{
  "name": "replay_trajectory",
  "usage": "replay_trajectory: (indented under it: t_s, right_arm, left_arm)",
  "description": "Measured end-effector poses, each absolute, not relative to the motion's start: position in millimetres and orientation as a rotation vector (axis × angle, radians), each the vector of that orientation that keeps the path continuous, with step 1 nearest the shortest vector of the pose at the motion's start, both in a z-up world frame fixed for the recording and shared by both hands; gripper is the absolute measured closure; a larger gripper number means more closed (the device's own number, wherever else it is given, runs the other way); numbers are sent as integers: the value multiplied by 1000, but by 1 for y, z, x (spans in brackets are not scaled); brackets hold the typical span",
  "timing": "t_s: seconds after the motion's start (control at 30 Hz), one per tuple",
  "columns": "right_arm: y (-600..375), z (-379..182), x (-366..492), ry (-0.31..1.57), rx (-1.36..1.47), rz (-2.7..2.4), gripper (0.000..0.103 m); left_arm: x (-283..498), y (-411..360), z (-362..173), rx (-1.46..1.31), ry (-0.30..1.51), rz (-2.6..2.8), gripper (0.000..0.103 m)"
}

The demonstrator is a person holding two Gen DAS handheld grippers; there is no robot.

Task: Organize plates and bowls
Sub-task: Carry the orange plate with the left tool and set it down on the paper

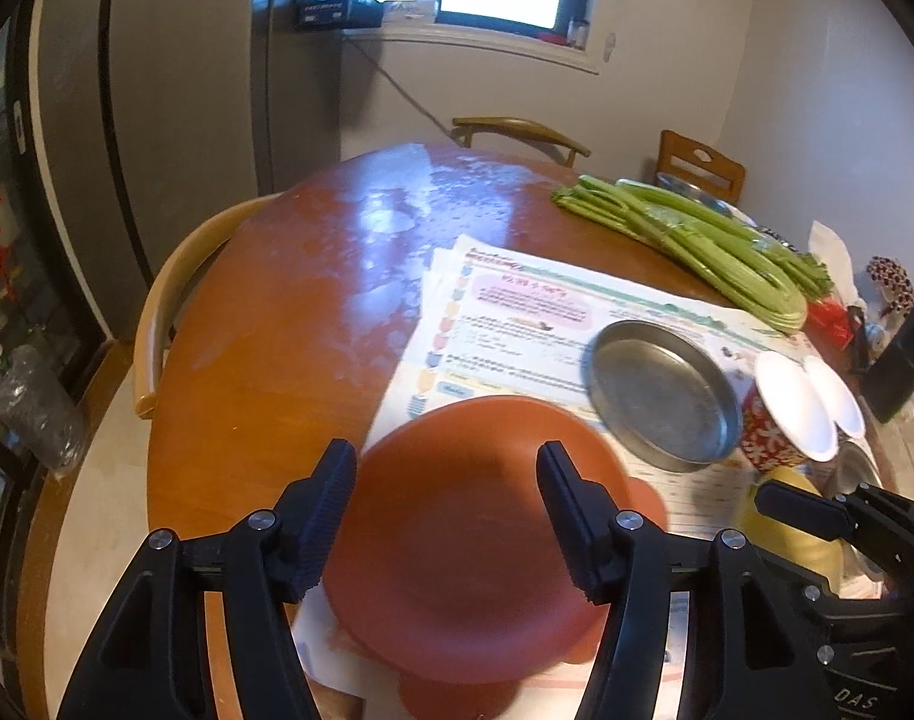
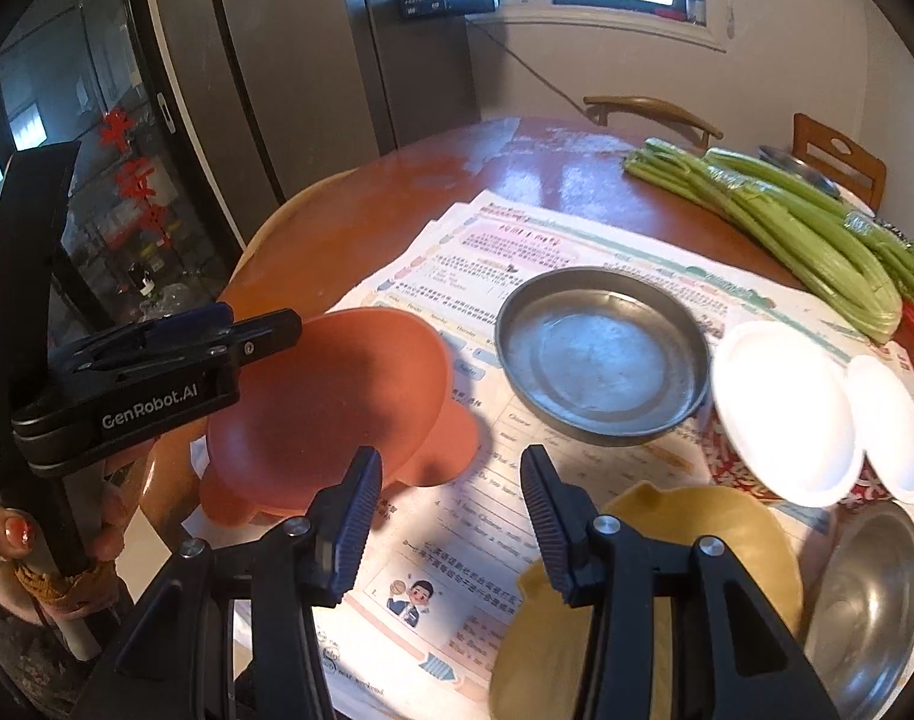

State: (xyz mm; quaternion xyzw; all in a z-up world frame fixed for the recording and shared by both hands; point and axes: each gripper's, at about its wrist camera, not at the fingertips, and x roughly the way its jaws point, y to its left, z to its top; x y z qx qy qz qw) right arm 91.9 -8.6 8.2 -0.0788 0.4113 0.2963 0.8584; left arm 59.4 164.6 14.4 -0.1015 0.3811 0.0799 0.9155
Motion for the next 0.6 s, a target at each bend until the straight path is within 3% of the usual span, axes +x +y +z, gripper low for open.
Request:
replay_trajectory:
  t_s: [0.6]
  right_arm:
    - [-66,41,77,774,-92,575,54]
  left_arm:
    - [46,114,42,-171,754,95,38]
